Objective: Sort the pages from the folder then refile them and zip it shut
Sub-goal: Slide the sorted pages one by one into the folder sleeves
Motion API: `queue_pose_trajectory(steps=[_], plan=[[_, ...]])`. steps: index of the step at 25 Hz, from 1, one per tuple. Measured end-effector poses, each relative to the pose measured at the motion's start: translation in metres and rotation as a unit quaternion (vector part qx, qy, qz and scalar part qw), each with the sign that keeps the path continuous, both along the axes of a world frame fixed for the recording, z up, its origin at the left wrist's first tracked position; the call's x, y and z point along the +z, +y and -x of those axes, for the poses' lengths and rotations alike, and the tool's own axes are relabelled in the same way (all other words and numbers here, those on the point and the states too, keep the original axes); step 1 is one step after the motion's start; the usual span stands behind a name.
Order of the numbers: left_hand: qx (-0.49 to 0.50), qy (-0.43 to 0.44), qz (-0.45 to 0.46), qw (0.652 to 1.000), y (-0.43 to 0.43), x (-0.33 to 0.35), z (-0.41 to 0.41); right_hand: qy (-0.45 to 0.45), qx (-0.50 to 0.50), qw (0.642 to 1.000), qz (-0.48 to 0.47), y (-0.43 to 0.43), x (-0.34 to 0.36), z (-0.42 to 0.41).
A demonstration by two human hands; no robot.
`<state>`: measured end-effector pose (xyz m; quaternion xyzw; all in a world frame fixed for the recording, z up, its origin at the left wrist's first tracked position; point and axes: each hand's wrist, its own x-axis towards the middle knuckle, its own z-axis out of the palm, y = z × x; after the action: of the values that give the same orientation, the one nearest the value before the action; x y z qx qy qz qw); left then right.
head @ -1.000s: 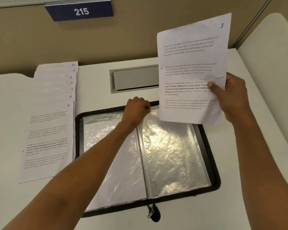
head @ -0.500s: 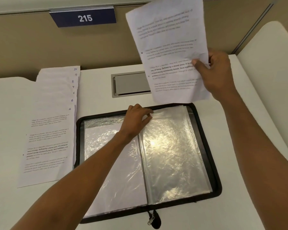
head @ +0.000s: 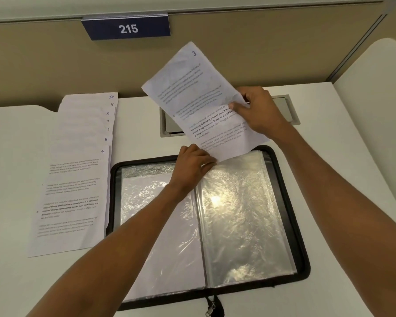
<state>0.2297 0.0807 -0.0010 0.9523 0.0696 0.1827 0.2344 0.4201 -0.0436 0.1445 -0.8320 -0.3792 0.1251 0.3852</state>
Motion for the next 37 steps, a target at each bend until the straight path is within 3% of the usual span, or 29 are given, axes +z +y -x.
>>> queue_pose_trajectory(steps=[9, 16, 20, 25, 32, 34, 37], plan=[[0.005, 0.054, 0.021, 0.998, 0.001, 0.001, -0.016, 0.078, 0.021, 0.992, 0.097, 0.021, -0.042, 0.000], [-0.017, 0.119, 0.090, 0.989, -0.034, 0.006, -0.034, 0.229, -0.053, 0.970, 0.057, 0.005, -0.058, -0.005], [-0.034, 0.105, 0.149, 0.983, -0.073, 0.011, -0.049, 0.250, -0.079, 0.963, 0.055, 0.004, -0.060, 0.000], [0.024, 0.052, 0.200, 0.978, -0.101, 0.017, -0.052, 0.259, -0.107, 0.959, 0.036, 0.002, -0.066, 0.004], [0.100, 0.013, 0.341, 0.935, -0.104, 0.017, -0.060, 0.298, -0.138, 0.944, 0.020, -0.007, -0.071, 0.009], [0.113, 0.011, 0.349, 0.930, -0.103, 0.019, -0.063, 0.312, -0.134, 0.939, 0.060, -0.016, -0.067, 0.005], [0.137, 0.016, 0.341, 0.930, -0.100, 0.023, -0.068, 0.327, -0.075, 0.921, 0.198, -0.034, -0.060, -0.010]])
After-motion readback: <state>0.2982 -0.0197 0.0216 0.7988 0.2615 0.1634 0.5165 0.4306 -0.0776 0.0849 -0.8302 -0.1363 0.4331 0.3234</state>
